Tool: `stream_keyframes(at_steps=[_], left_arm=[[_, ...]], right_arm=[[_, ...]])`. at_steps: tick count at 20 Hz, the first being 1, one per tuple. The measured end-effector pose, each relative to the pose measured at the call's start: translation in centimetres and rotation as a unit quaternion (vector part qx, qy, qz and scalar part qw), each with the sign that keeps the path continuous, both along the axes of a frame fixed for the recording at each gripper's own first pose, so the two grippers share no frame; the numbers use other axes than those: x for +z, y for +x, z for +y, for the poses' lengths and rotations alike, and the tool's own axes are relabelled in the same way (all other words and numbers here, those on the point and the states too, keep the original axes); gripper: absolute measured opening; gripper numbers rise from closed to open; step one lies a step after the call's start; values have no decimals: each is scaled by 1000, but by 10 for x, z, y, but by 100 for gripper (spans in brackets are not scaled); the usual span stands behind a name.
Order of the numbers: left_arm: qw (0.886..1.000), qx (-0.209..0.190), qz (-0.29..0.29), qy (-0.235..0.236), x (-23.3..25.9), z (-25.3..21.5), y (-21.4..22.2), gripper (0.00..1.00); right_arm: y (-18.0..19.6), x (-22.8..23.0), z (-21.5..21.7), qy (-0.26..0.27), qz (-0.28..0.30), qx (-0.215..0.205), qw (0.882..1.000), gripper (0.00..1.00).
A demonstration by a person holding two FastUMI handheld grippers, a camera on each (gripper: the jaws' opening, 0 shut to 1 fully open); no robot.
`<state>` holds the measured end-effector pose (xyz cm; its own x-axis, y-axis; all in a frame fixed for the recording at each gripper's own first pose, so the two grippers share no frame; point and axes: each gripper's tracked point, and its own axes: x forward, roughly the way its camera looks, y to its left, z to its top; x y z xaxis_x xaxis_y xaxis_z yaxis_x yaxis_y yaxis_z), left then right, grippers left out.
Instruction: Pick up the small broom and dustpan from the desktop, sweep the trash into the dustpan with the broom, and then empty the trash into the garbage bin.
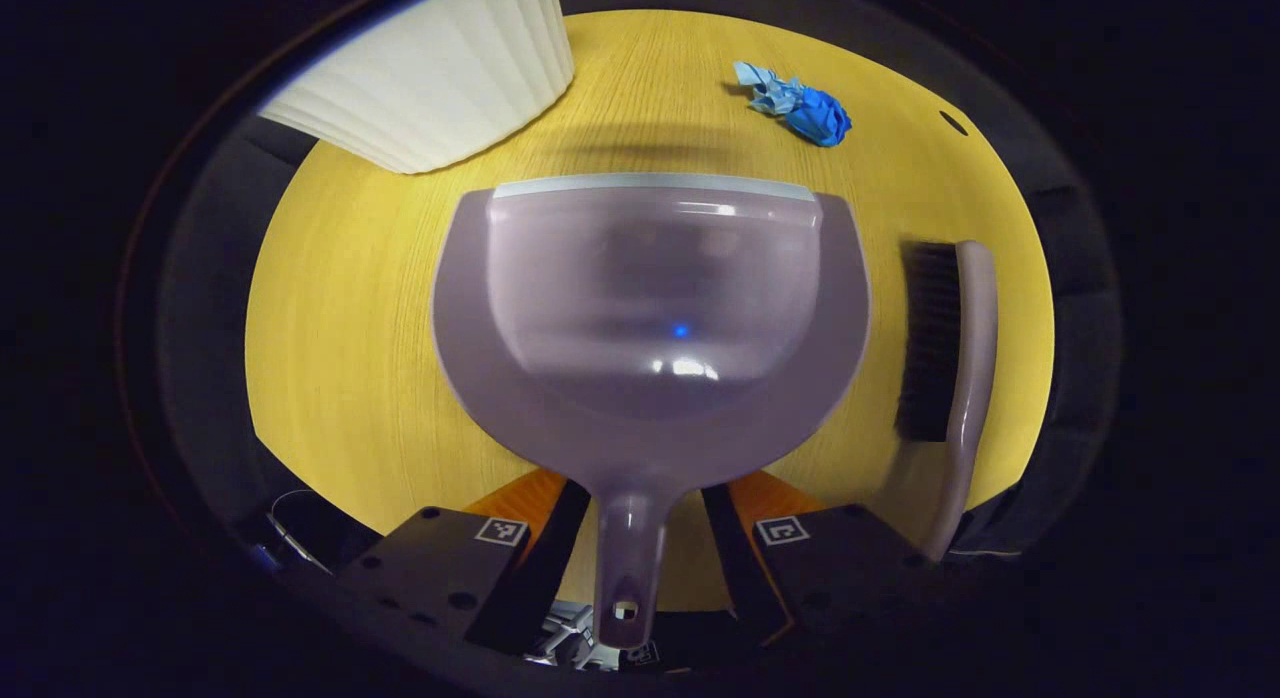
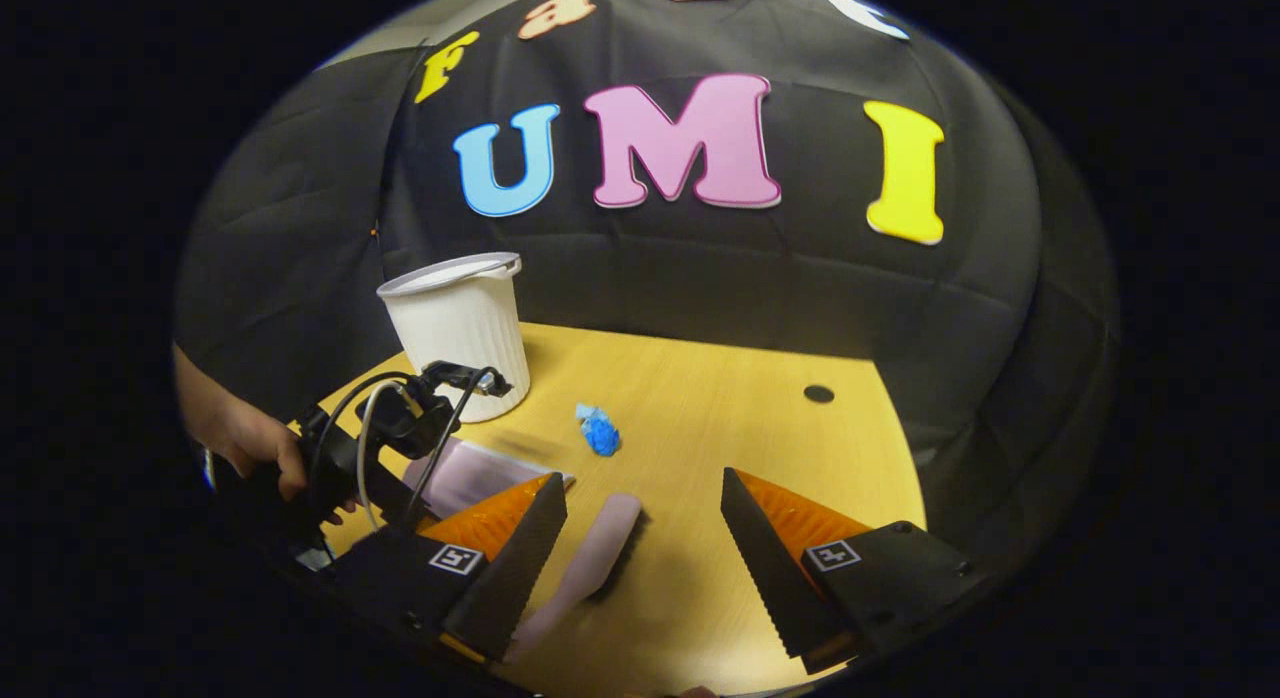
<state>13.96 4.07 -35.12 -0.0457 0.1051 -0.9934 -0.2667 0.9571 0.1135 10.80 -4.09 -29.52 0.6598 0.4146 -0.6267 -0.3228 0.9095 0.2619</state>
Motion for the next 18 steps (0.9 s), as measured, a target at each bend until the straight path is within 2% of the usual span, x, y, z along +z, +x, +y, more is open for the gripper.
stream_keyframes(at_steps=[1,2,3,4,7,11,14,16,18], left_arm=[[1000,3,7,-7,-3,1,1,64],[1000,9,11,-8,-5,3,1,53],[1000,11,10,-11,-5,5,3,45],[1000,7,11,-17,-4,5,2,39],[999,-29,9,-35,-7,6,6,32],[997,-64,2,-45,-4,12,9,29],[996,-70,-15,-61,-3,14,7,29],[994,-76,-33,-70,-3,15,8,29],[992,-83,-47,-82,-3,16,8,29]], right_arm=[[-8,-8,3,18,33,-11,999,100],[-14,-13,6,28,63,-22,997,96],[-22,-18,8,31,83,-28,996,100],[-28,-24,7,22,94,-30,995,99],[-39,-34,15,-14,116,-17,993,97],[-69,-43,49,-22,197,-8,980,97],[-88,-63,59,-99,236,23,966,97],[-99,-76,59,-135,266,21,954,98],[-109,-99,59,-161,313,7,936,98]])
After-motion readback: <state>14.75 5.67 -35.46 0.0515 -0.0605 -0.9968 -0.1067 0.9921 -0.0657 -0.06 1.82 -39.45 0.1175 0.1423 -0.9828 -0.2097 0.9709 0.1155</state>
